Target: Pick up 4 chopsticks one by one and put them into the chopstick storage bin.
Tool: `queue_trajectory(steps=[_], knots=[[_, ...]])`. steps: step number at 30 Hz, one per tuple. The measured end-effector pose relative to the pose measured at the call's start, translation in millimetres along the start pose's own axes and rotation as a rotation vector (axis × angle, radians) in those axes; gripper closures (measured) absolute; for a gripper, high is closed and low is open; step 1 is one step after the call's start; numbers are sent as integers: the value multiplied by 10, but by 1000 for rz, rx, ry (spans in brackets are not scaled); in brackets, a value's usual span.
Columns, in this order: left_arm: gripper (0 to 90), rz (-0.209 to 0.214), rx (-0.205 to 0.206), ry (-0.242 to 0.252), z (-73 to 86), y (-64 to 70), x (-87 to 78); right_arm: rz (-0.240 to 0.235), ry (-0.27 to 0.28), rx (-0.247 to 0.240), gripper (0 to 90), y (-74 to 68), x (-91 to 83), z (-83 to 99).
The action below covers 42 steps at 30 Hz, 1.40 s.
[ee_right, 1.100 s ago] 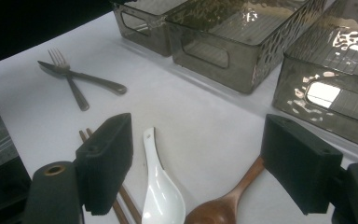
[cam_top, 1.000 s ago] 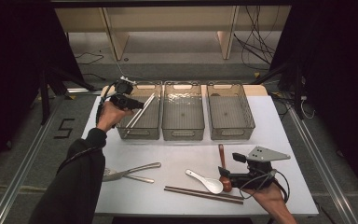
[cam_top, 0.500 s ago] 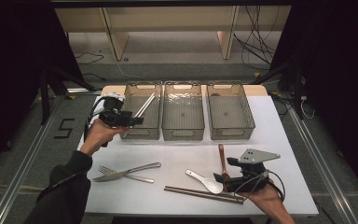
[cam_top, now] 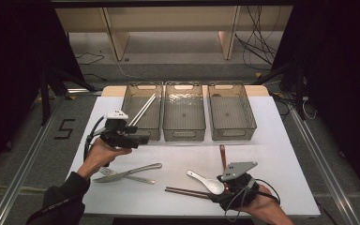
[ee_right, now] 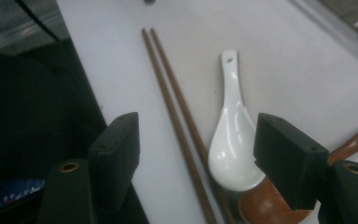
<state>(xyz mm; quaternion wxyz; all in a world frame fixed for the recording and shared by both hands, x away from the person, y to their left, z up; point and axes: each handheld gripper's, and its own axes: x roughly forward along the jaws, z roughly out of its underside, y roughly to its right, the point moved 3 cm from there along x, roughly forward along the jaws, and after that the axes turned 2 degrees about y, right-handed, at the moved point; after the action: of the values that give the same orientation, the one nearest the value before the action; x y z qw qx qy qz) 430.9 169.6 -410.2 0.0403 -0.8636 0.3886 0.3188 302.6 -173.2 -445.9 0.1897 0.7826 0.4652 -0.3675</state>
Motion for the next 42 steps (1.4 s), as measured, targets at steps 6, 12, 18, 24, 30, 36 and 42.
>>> queue_trajectory(steps=[6,12,18,24,30,36,42], knots=[[238,10,11,31,126,123,-67,-15,-102,-37,372,-59,105,51],[232,43,-21,81,194,238,-131,-27,-166,-65,435,-92,179,76],[218,41,3,83,223,350,-177,-24,-218,-96,488,-114,234,100],[220,5,31,91,271,363,-194,-14,-272,-108,534,-113,251,141],[215,16,44,112,303,416,-239,-8,-301,-125,554,-111,272,161],[203,27,44,113,331,446,-257,11,-323,-118,562,-98,294,170],[202,24,41,112,349,439,-261,12,-339,-115,574,-96,314,164]])
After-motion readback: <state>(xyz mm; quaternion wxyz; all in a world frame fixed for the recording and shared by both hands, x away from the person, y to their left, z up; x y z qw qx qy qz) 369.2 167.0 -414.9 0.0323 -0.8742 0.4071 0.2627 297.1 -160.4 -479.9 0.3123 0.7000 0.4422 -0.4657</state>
